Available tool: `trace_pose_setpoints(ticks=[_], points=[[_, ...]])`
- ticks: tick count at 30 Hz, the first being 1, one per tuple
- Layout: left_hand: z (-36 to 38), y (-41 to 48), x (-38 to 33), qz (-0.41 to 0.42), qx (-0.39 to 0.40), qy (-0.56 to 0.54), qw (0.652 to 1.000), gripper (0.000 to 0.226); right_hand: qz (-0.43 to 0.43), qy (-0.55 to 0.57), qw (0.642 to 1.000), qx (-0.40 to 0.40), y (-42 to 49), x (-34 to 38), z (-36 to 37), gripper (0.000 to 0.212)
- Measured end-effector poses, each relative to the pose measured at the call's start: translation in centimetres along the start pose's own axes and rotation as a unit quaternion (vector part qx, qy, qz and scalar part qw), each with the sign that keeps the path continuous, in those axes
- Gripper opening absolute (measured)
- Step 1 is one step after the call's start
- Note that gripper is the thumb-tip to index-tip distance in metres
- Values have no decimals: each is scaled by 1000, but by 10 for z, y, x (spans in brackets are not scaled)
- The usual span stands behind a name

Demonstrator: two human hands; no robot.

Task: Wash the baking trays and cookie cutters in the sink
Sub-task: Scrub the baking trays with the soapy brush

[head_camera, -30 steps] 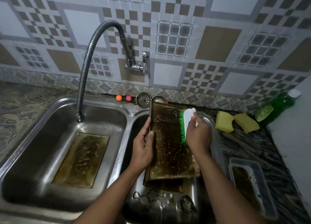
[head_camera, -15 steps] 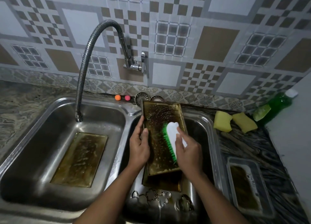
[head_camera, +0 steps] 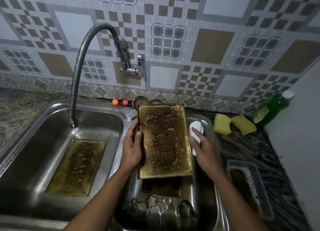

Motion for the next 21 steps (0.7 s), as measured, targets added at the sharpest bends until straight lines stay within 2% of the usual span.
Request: trace_pose_setpoints(ticks=[11,14,16,18,21], points=[[5,-3,7,-60,41,-34,997,44,3,111,994,13,-17,-5,13,50],[8,0,15,-73,53,85,992,53,4,97,995,-23,-20,-3,11,45],[14,2,6,-38,47,165,984,61,-2,82,996,-41,-21,1,14,43],[30,-1,-14,2,95,126,987,63,-3,34,997,-63,-20,5,21,41],[73,-12,-34,-32,222,-25,974,58,-12,-59,994,-88,-20,4,33,40]])
Point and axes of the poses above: each hand's wrist, its own y-axis towards the middle knuckle, its own z-axis out of the palm, x = y × z, the point moved 5 cm from there along y, towards the middle knuckle, and after that the axes turned 13 degrees about x, right-handed, at the moved point
